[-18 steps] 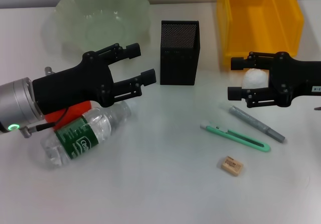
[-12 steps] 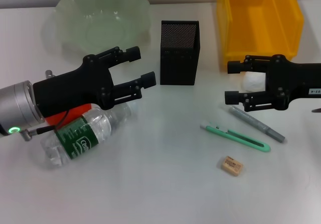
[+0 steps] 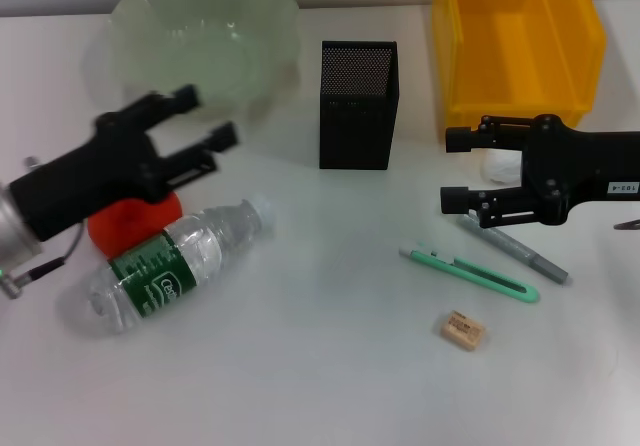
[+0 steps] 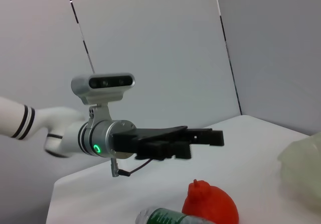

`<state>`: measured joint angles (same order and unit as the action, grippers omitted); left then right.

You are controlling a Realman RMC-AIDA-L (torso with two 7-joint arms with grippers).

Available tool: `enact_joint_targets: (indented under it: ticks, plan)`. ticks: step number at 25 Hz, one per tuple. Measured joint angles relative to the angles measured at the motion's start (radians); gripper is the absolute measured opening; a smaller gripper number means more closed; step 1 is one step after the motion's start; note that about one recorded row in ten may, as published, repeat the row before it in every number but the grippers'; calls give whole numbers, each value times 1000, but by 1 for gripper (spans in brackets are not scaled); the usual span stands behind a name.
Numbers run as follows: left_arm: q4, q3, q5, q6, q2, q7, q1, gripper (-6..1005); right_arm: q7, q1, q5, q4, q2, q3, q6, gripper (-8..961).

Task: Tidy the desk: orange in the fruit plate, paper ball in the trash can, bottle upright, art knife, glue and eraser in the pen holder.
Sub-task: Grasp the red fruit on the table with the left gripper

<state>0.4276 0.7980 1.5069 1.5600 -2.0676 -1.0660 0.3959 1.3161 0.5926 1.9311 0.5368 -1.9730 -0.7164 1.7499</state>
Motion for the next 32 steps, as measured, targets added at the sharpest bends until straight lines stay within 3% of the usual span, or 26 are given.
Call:
enact_joint_targets:
  ticks: [6,16,25,32]
  plan:
    - [-39,-125,-1,-69,2,37,-57,766,-4,0,-1,0,-3,0,0,824]
    - [-36,-118,44,-155,6,41,-111,765,-5,10,0,0,-2,0,-4,817]
    - [-39,-114,60,-179,6,54,-109,765,-6,12,2,2,1,0,-7,811]
    - [-38,-109,113,-274,2,43,-86,765,-8,12,2,2,1,0,-9,806]
